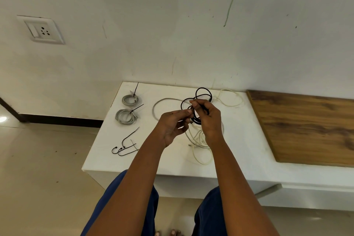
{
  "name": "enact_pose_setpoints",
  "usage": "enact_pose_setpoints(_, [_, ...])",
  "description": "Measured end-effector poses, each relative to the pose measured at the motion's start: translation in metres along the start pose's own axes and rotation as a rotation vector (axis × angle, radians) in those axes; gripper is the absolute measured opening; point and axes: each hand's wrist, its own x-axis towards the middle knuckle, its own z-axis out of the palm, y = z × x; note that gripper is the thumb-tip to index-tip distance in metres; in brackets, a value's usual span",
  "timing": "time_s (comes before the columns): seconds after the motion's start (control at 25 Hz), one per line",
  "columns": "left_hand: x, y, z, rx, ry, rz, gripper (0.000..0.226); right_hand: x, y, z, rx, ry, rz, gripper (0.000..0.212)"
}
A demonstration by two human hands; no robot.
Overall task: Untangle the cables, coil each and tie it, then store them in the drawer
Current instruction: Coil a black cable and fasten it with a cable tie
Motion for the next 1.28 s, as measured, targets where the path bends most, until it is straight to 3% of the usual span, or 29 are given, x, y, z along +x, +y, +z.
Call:
enact_pose_setpoints(0.12, [-0.001, -0.002, 0.006, -0.041, 0.1, 0.054, 0.007, -0.002, -0.001, 0.004, 0.011, -0.054, 0.028, 0.012])
enact_pose_setpoints(0.28, [-0.002, -0.004, 0.011, -0.067, 0.198, 0.081, 0.011, -0.003, -0.006, 0.012, 0.23, 0.058, 0.216, 0.012])
enact_pose_setpoints(0.4, [-0.003, -0.01, 0.017, 0.042, 0.36, 0.122, 0.018, -0.006, -0.006, 0.017, 0.265, 0.101, 0.23, 0.01])
enact_pose_setpoints(0.64, [-0.002, -0.012, 0.023, 0.027, 0.52, 0.222, 0.025, -0.008, -0.004, 0.024, 0.342, -0.004, 0.263, 0.014])
enact_pose_setpoints(0.8, [0.0, -0.01, 0.016, -0.057, 0.499, 0.254, 0.024, -0.004, -0.001, 0.023, 0.272, -0.153, 0.306, 0.026])
enact_pose_setpoints(1.28, [-0.004, -0.008, 0.007, 0.299, 0.442, 0.382, 0.021, 0.007, -0.001, 0.012, 0.174, -0.288, 0.345, 0.025])
